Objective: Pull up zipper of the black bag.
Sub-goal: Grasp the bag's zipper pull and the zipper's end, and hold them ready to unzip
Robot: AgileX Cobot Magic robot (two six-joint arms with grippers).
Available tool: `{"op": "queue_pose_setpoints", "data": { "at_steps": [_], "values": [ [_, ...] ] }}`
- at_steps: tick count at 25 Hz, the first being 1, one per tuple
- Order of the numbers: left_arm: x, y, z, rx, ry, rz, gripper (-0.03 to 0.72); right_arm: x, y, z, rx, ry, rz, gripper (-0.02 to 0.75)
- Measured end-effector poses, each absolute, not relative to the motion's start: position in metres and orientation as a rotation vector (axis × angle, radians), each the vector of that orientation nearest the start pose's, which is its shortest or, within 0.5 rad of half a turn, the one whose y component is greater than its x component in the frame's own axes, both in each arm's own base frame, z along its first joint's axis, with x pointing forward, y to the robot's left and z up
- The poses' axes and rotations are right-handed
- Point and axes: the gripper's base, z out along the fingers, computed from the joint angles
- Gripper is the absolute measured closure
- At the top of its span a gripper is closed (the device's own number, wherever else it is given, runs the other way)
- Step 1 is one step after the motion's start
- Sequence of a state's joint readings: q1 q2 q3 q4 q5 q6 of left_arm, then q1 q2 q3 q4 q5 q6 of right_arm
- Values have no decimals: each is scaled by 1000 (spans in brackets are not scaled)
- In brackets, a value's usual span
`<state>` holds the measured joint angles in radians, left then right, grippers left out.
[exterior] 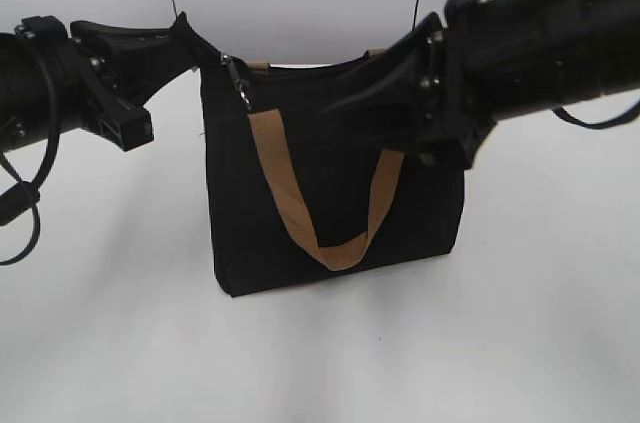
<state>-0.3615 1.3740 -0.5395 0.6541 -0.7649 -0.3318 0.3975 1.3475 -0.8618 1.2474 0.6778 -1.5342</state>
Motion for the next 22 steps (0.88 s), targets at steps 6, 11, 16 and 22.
{"op": "queue_pose_setpoints", "data": {
  "at_steps": [6, 11, 16, 22],
  "values": [
    [233, -129, 245, 755, 1512, -499, 673, 269, 187, 279, -1182, 1828, 704, 387],
    [233, -129, 244, 755, 1512, -499, 673, 295, 210, 268, -1193, 1834, 680, 390],
    [233, -129, 244, 755, 1512, -499, 673, 307, 225, 261, -1214, 1827, 682, 414],
    [233, -129, 244, 755, 1512, -499, 673, 316, 229, 247, -1194, 1864, 643, 422]
  ]
}}
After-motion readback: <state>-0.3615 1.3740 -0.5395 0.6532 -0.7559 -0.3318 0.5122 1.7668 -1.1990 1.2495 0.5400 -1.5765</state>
